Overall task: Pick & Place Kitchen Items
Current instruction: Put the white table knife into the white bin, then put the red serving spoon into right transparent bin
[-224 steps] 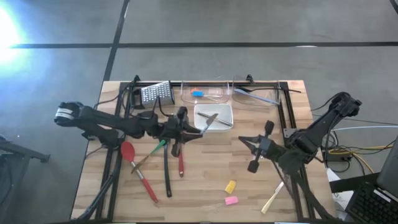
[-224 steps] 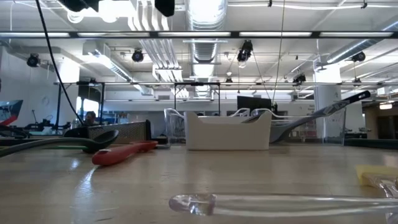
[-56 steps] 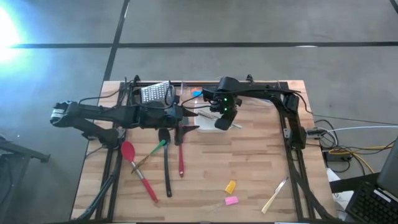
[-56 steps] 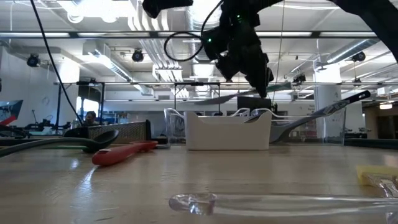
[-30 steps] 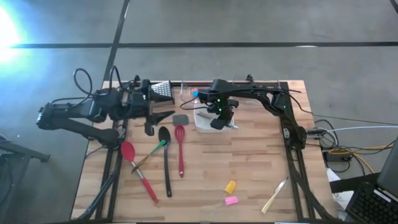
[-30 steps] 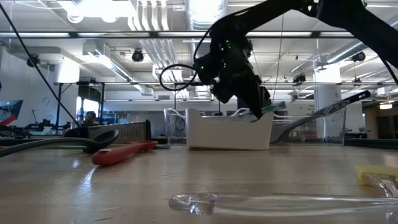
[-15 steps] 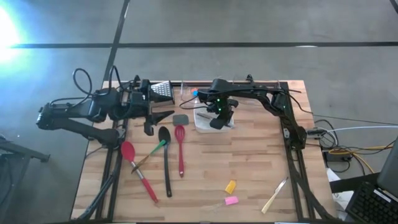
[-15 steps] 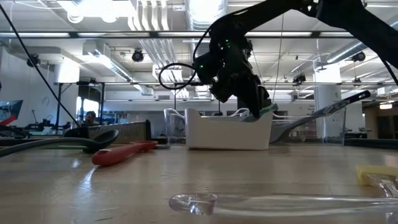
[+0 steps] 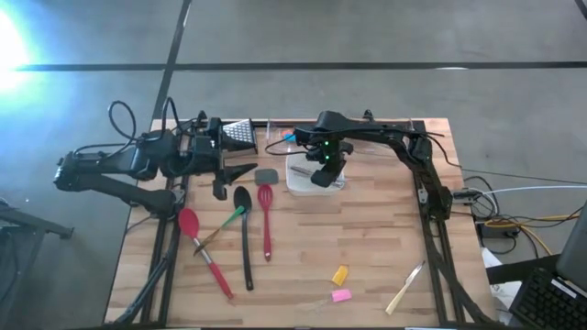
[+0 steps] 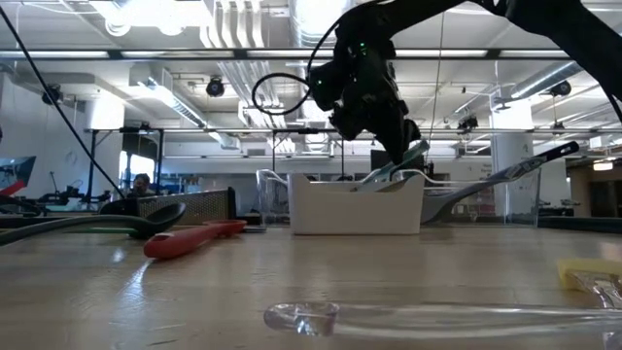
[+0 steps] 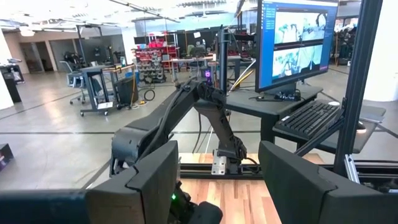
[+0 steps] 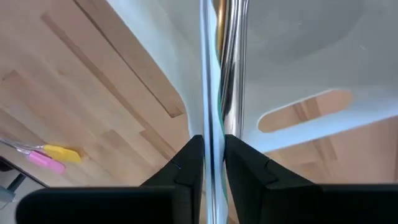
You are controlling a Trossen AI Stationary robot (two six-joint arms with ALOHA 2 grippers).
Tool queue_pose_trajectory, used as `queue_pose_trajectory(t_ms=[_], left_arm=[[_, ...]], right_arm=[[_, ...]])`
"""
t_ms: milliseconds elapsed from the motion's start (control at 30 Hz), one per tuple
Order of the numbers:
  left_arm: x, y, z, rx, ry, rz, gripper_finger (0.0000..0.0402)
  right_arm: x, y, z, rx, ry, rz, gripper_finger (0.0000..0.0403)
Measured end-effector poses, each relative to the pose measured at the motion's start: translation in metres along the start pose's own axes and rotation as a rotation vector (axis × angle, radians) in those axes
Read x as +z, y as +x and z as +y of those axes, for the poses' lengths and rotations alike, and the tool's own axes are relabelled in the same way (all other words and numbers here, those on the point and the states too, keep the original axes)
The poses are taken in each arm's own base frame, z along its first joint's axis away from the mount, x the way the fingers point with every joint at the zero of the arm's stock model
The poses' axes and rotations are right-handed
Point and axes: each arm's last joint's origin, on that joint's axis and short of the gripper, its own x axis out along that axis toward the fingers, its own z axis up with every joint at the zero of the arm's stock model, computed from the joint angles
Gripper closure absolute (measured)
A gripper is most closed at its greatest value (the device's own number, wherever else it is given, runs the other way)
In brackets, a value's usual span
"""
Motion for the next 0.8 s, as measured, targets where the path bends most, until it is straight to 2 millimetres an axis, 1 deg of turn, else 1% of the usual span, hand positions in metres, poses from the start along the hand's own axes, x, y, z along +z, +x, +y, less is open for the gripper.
queue_pose_trajectory(t_ms=[167, 367, 433, 500, 700, 800], left_arm=[[-0.001, 0.001, 0.000, 0.000, -0.004, 0.003, 0.0172], [-0.001, 0.001, 0.000, -0.004, -0.057, 0.010, 0.0172], [-0.003, 0.001, 0.000, -0.005, -0.078, 0.025, 0.0172], [-0.004, 0.001, -0.001, -0.008, -0.078, 0.034, 0.0173], [-0.009, 0.000, -0.001, -0.010, -0.067, 0.084, 0.0173], [-0.009, 0.000, -0.001, -0.009, -0.069, 0.087, 0.0172]], right_arm=[[-0.001, -0.002, 0.000, 0.001, -0.002, -0.007, 0.0334], [-0.002, -0.002, 0.000, 0.002, -0.001, -0.006, 0.0320], [-0.004, -0.006, 0.001, 0.004, -0.004, -0.018, 0.0317], [-0.011, -0.014, 0.003, 0.008, -0.011, -0.042, 0.0317], [-0.034, -0.049, 0.013, 0.031, -0.021, -0.160, 0.0330], [-0.052, -0.065, 0.021, 0.036, -0.048, -0.220, 0.0338]])
